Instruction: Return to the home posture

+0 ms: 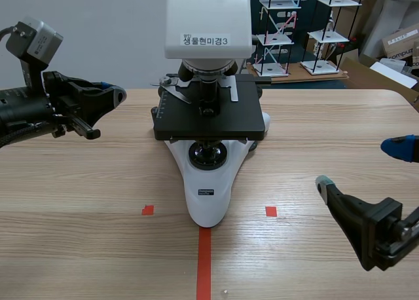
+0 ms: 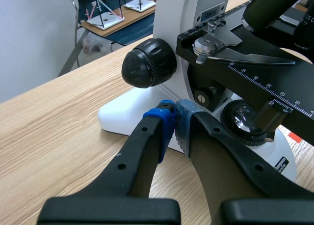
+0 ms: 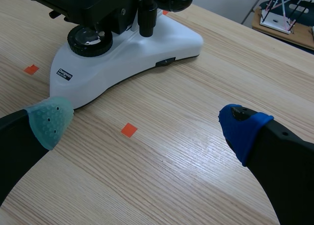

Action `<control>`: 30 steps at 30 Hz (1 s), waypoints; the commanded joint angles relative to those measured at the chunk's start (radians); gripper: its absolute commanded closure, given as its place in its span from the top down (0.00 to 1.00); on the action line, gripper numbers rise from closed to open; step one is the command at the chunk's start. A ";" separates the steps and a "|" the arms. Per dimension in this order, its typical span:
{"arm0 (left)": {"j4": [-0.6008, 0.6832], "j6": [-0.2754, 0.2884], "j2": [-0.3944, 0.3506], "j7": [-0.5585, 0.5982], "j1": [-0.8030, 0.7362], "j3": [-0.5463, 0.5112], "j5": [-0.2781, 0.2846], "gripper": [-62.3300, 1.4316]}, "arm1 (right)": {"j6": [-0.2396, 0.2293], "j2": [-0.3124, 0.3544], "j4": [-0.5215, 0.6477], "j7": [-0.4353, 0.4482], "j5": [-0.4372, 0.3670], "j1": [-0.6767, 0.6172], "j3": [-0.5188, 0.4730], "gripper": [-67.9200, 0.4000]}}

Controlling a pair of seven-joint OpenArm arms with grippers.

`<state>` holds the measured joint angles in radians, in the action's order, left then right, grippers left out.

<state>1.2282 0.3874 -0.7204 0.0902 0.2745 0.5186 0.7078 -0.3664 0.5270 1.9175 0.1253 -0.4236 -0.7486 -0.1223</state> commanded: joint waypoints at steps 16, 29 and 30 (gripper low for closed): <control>0.030 -0.002 -0.058 0.079 -0.113 -0.058 -0.006 0.07 | 0.000 0.013 0.010 0.014 -0.007 0.000 -0.001 1.00; 0.253 0.004 -0.085 0.105 -0.567 -0.427 -0.111 0.07 | 0.000 0.013 0.010 0.014 -0.007 0.000 -0.001 1.00; 0.283 0.004 -0.080 0.104 -0.607 -0.456 -0.118 0.07 | 0.000 0.013 0.010 0.014 -0.007 0.000 -0.001 1.00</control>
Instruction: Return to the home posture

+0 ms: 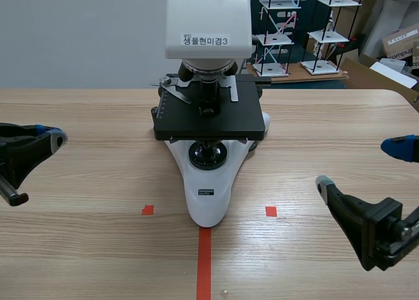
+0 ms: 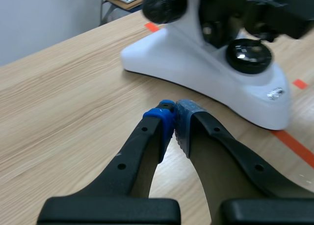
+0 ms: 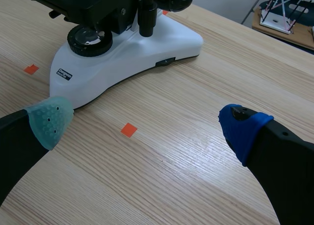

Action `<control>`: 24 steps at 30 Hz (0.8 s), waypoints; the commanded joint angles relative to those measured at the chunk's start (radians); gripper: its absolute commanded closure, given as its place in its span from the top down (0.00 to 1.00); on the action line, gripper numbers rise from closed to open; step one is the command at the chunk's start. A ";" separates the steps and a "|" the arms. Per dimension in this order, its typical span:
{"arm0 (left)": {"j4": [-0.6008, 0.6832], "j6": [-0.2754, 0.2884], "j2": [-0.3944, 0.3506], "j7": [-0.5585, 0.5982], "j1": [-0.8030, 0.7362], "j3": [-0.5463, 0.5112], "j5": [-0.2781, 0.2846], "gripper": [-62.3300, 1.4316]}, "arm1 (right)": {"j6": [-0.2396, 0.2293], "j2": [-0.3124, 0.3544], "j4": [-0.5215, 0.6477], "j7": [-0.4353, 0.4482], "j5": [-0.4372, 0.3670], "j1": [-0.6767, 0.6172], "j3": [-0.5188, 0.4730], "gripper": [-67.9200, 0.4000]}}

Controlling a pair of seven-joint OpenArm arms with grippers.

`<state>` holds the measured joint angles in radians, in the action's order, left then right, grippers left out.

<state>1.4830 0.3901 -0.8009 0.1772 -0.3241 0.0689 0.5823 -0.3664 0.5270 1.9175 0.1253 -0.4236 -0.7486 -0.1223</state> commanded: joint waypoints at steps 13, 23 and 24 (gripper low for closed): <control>0.351 0.002 0.227 0.012 -0.375 -0.238 -0.264 0.56 | 0.000 0.013 0.010 0.014 -0.007 0.000 -0.001 1.00; 0.422 0.002 0.333 -0.001 -0.454 -0.248 -0.340 0.85 | 0.000 0.013 0.010 0.014 -0.007 0.000 -0.001 1.00; 0.433 0.002 0.340 -0.001 -0.464 -0.249 -0.341 0.85 | 0.000 0.013 0.010 0.014 -0.007 0.000 -0.001 1.00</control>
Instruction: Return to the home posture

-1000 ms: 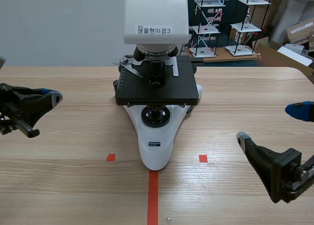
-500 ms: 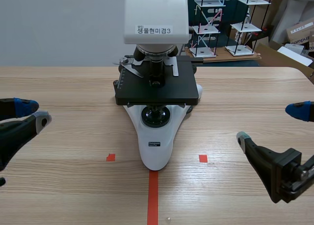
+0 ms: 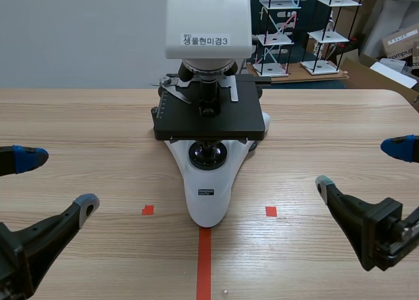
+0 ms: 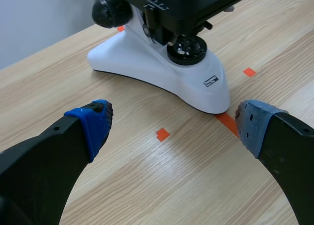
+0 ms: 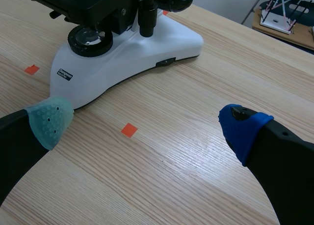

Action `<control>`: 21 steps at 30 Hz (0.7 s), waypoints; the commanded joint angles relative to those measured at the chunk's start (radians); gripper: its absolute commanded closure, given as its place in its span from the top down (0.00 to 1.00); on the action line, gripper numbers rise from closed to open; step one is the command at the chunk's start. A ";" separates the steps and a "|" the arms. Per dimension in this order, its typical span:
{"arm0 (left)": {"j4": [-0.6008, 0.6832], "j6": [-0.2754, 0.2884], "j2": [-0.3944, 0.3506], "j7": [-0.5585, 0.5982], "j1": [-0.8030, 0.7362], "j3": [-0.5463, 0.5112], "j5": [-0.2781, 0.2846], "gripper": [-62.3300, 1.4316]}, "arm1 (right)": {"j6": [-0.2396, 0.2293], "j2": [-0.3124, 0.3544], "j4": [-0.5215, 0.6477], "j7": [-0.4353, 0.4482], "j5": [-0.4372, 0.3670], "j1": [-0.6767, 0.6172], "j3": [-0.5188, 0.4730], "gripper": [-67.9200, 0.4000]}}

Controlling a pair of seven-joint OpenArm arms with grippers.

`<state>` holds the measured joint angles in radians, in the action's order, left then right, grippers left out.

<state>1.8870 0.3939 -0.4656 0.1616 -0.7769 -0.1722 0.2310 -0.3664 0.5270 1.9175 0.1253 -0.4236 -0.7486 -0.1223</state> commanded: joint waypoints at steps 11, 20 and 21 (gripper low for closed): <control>0.065 -0.002 0.017 -0.006 -0.026 -0.008 0.011 1.00 | 0.000 0.013 0.010 0.014 -0.006 0.000 -0.001 1.00; 0.065 -0.002 0.016 -0.008 -0.026 -0.008 0.011 1.00 | 0.000 0.013 0.010 0.014 -0.006 0.000 -0.001 1.00; 0.065 -0.002 0.016 -0.008 -0.026 -0.008 0.011 1.00 | 0.000 0.013 0.010 0.014 -0.006 0.000 -0.001 1.00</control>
